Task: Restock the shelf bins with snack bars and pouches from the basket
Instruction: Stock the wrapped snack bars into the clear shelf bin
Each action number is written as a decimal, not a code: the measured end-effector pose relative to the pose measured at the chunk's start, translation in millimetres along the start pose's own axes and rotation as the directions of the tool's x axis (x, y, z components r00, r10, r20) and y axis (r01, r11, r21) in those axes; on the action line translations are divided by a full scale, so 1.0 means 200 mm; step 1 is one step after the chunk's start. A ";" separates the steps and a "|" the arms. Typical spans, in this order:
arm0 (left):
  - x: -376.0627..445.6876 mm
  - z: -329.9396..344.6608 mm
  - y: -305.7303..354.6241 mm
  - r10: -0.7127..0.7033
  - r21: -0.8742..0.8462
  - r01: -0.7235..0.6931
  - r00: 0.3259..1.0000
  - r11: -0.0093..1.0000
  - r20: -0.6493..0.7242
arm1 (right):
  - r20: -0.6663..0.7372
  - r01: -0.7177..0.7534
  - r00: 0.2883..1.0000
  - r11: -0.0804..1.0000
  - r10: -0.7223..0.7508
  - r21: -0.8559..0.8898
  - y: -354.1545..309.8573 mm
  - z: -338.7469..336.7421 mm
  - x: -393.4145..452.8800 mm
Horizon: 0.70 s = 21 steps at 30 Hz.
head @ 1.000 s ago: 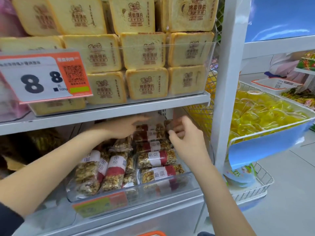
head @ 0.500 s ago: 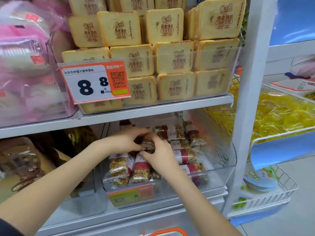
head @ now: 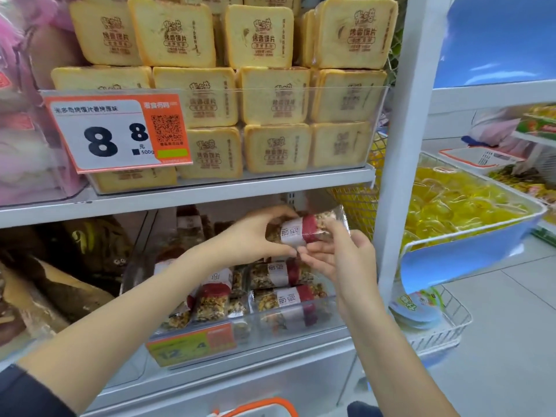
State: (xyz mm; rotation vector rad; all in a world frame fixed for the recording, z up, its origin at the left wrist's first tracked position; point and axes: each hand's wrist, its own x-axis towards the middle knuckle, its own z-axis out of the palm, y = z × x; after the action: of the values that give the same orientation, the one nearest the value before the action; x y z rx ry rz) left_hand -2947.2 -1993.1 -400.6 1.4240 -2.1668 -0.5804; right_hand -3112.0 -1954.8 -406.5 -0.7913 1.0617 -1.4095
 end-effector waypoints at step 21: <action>0.38 0.25 0.01 0.087 0.247 -0.172 0.942 0.954 0.323 | -0.022 0.444 0.820 0.661 -0.572 -0.604 -0.10 -0.45 0.11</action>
State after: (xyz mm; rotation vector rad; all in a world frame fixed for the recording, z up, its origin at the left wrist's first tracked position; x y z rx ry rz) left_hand -3005.0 -2059.1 -428.0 1.3830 -2.6557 -0.4974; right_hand -3204.5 -1963.4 -422.1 -1.5102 1.5548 -1.6859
